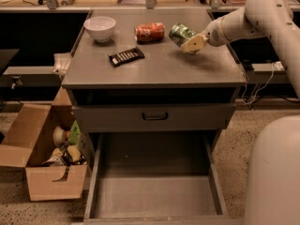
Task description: Pick green can from middle drawer and place on counter
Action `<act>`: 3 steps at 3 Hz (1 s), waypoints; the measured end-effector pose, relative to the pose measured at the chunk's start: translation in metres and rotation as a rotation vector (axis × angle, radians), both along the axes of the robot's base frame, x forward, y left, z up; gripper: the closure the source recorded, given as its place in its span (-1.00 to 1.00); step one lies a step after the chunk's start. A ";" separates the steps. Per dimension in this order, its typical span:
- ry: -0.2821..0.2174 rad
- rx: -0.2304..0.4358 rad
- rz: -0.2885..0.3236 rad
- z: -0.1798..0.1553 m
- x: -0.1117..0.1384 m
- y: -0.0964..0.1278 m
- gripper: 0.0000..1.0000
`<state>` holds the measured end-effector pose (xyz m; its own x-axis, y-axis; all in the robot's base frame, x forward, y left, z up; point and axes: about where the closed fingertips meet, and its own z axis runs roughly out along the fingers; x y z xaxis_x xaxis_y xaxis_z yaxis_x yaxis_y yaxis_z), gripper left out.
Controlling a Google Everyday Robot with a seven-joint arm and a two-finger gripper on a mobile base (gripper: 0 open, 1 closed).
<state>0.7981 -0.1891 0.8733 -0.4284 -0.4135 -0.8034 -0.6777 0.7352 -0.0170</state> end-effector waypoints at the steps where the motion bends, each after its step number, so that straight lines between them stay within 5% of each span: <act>1: 0.001 0.000 0.000 0.000 0.001 0.000 0.48; 3: 0.001 0.000 0.000 0.000 0.001 0.000 -0.48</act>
Offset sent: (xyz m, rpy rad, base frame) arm 0.0005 -0.0003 0.0004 0.0001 0.0008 0.0000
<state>0.7986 -0.1893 0.8736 -0.4292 -0.4134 -0.8031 -0.6778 0.7351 -0.0162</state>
